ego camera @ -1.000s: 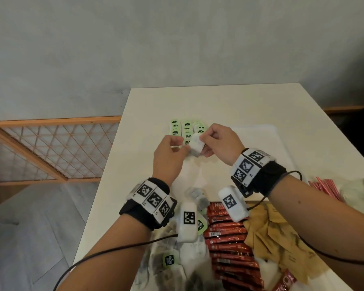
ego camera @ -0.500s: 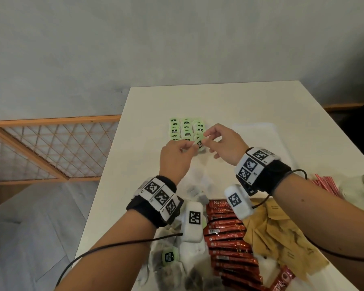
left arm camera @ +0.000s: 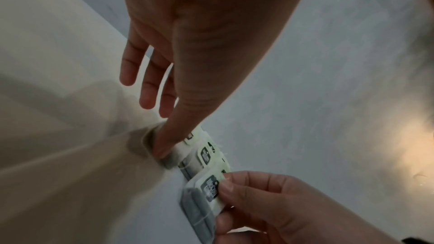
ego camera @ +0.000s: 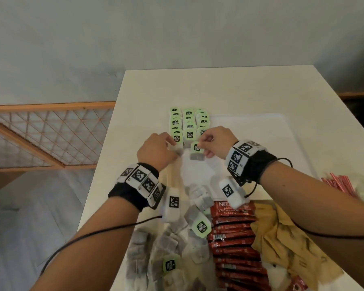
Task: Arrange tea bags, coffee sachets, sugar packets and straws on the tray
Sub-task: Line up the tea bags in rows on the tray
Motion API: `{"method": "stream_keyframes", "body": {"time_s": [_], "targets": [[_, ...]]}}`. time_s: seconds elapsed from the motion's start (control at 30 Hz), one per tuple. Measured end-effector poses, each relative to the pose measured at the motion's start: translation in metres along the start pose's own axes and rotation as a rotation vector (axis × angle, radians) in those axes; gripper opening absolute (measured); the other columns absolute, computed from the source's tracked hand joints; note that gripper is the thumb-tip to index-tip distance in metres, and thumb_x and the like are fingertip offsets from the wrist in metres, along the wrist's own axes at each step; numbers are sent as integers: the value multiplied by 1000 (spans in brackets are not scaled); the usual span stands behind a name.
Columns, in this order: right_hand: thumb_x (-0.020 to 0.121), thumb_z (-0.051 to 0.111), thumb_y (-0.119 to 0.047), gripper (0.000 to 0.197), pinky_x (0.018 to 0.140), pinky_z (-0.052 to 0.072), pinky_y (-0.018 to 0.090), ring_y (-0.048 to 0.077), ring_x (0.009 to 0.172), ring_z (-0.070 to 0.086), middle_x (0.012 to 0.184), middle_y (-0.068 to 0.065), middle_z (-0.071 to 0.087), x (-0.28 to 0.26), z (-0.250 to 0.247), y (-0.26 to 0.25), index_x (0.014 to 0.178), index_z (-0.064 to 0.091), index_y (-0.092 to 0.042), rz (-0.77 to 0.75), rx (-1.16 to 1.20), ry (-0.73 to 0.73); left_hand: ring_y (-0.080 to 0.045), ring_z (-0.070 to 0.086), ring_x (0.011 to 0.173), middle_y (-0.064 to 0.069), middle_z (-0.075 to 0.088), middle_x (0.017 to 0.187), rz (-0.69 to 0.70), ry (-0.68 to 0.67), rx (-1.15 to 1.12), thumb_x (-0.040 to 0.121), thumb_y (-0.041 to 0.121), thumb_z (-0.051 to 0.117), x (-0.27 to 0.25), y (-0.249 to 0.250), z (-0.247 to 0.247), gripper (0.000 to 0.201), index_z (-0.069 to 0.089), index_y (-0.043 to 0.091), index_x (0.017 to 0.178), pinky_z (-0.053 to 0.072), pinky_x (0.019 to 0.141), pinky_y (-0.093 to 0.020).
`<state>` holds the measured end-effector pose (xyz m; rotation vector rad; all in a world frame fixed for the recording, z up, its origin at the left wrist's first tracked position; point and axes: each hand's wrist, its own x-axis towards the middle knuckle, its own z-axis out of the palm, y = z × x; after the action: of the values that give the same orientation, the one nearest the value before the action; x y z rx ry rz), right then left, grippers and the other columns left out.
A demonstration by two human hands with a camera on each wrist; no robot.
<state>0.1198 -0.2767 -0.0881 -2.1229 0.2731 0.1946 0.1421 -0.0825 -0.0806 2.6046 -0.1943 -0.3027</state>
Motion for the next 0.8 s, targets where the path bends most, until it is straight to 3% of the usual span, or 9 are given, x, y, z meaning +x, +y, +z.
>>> {"method": "stream_keyframes", "body": {"time_s": [0.13,0.3,0.43,0.5,0.6,0.7,0.8], "targets": [[88,69,-8,6,56,57,19,11,54,64,65,3,67,13,6,-6,93,70,-10,-41,9,36,-18,58,95,3,60,106,-21,-49,29,80,43,75,13,2,-1,28,62,28,99,44,79,-31],[88,69,-9,11,62,61,26,15,60,68,67,1,67,22,8,-11,98,71,-7,-50,-30,36,-19,59,101,3,61,109,-25,-70,44,78,45,75,16,2,-3,26,61,31,95,47,85,-33],[85,72,-17,15,67,60,31,19,70,68,81,1,66,9,2,-15,100,70,-15,-76,-22,78,-15,59,97,7,61,105,-1,-64,23,82,52,70,2,5,-9,29,61,29,98,48,82,-33],[84,73,-23,16,65,57,29,16,68,65,83,0,66,-6,-3,-17,99,70,-18,-118,-46,77,-13,59,94,9,63,102,36,-46,16,86,47,66,-13,8,-11,25,63,27,103,47,79,-31],[80,76,-34,22,62,55,26,14,72,67,85,0,70,-37,-9,-19,95,72,-20,-128,-37,-74,-13,61,97,9,66,103,108,-109,47,89,34,65,-41,11,-11,17,66,27,104,47,82,-30],[72,80,-44,27,63,48,19,5,74,64,87,-7,70,-64,-6,-15,91,72,-26,-114,-145,-296,-13,62,99,8,68,102,130,-175,61,88,31,65,-64,10,-9,13,68,28,101,50,87,-33],[73,81,-41,24,69,43,16,-1,75,60,88,-10,70,-79,1,-7,89,75,-25,-148,-294,-380,-12,62,95,9,69,98,161,-206,56,85,27,67,-82,10,-9,11,68,29,96,51,85,-32]]}}
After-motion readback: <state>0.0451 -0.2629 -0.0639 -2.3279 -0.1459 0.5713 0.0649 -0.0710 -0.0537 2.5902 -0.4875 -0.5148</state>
